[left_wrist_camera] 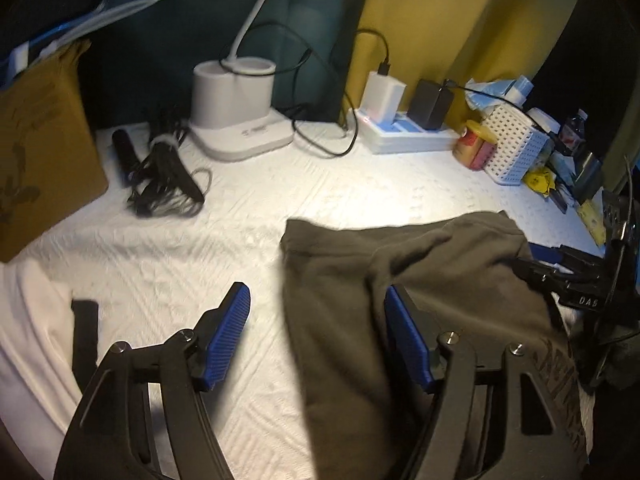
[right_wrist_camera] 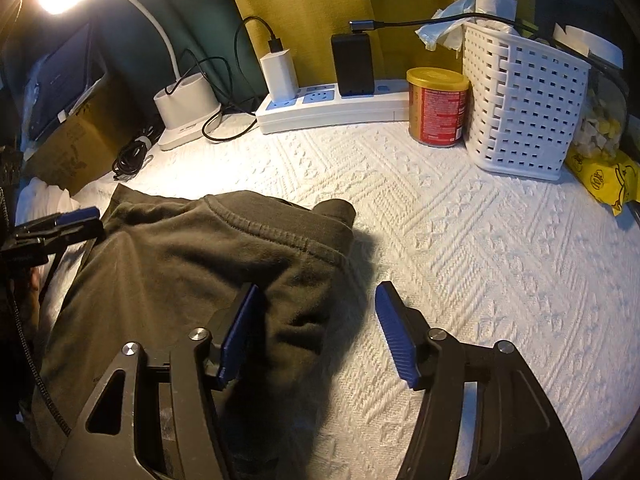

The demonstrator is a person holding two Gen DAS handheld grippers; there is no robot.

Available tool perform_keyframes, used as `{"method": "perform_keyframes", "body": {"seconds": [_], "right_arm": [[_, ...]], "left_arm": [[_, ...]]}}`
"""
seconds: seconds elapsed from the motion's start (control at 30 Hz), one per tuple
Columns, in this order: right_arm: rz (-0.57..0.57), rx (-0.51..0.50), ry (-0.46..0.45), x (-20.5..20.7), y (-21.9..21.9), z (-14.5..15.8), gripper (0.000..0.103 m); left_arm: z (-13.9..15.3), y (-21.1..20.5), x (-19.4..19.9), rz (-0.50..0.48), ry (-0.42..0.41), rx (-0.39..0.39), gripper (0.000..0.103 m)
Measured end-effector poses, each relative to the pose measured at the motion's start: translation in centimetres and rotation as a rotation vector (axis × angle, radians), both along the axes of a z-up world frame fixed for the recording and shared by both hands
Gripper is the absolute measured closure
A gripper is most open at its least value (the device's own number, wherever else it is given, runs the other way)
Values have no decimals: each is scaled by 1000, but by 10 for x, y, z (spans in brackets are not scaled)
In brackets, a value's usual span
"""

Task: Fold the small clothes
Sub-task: 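Grasp the shirt end with the left gripper, then close the right gripper on the shirt end beside the left gripper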

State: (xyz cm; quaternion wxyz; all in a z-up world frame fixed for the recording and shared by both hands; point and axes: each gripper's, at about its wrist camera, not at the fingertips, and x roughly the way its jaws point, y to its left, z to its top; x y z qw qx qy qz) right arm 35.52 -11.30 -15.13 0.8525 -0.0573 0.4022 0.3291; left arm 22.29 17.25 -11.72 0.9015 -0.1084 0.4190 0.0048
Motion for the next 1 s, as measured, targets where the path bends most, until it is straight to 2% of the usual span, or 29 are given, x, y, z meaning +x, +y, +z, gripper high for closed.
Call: {"method": "perform_keyframes", "body": {"seconds": [0.07,0.17,0.27,0.37,0.43,0.53,0.67,0.73,0.97,1.0], "right_arm": [[7,4,4,2,3,0,38],[21,12,13,5,8,0,38],[47,28,22,6,14,1,38],[61,11,8,5,22,1,38],[67,13,6,4,24,2,38],[69,7,3,3,25,2,38],[75,-12,-9,0,28,2,38],[85,-23,-15,-1,32,2,38],[112,-36,-23,-2,37,4,38],[120,-46,-29,-3,40,4,42]], "left_arm": [[-6,0,-1,-3,17,-7,33],[-11,-7,0,-19,24,-12,26],[-11,-11,2,-27,27,-33,26],[-12,-20,5,-76,27,-72,26],[-12,-32,8,-105,33,-34,26],[-14,-45,11,-139,28,-41,26],[-17,-67,16,-197,26,62,26],[-18,-71,18,-208,28,77,26],[-17,-77,14,-219,16,93,49],[-16,-79,14,-225,13,91,59]]}}
